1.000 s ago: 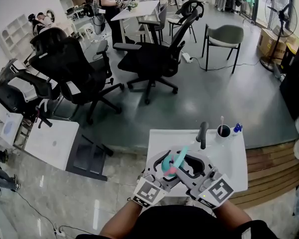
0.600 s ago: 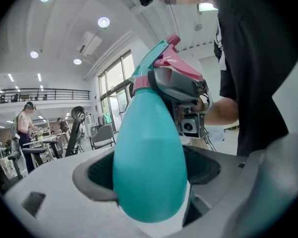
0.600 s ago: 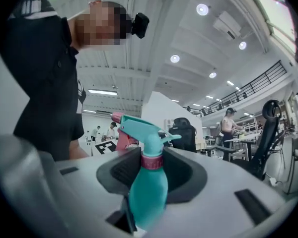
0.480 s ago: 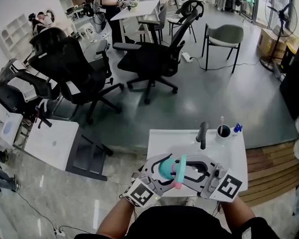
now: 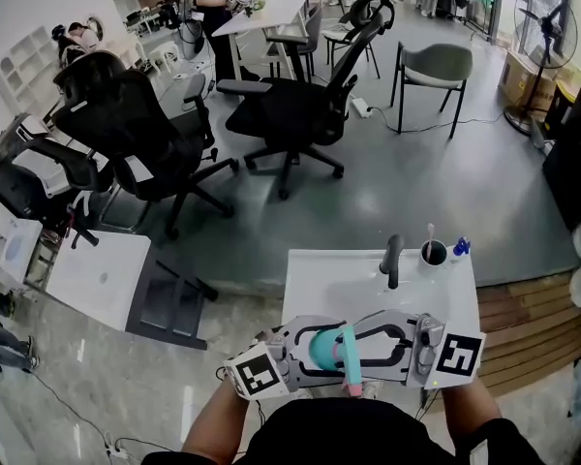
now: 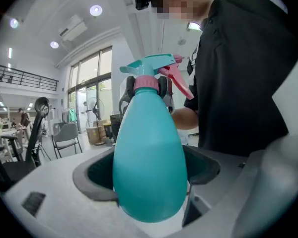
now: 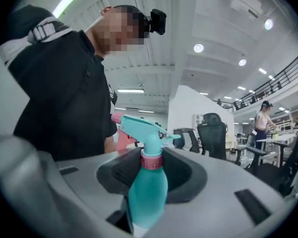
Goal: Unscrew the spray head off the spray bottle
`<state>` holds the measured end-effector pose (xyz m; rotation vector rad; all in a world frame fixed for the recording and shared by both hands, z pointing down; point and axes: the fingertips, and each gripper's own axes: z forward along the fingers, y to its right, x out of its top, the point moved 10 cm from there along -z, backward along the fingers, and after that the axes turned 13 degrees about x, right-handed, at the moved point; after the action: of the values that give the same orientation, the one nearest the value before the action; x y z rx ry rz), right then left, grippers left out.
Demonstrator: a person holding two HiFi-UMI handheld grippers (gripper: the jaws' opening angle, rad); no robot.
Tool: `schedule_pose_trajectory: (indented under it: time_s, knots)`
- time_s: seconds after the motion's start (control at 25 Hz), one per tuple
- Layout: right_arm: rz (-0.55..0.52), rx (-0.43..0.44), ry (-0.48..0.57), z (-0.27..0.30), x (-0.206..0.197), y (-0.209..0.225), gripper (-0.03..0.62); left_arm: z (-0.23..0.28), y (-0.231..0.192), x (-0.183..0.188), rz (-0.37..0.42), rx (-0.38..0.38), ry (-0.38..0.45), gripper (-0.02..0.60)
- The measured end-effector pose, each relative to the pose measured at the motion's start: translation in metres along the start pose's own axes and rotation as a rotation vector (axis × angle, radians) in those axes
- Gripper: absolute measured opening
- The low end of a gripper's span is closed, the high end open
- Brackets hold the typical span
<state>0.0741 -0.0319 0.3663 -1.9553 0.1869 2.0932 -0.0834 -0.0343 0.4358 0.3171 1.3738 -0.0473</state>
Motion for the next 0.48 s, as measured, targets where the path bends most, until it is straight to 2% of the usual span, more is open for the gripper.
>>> schedule_pose_trajectory:
  time_s: [0.16,0.28,0.36,0.48]
  knots:
    - [0.045,0.108,0.034,0.000,0.002,-0.002,0.140,0.000,0.008,-0.001,-0.008,-0.127,-0.025,0.407]
    - [0.084,0.134,0.068,0.001,0.003,-0.001,0.140,0.000,0.010,-0.001,-0.001,-0.153,-0.038,0.407]
    - [0.089,0.108,0.086,0.001,0.002,0.001,0.141,-0.001,0.007,0.000,-0.016,-0.114,-0.024,0.407]
    - [0.082,-0.025,0.132,-0.001,-0.003,0.008,0.143,-0.002,-0.003,0.000,-0.052,0.030,0.011,0.407]
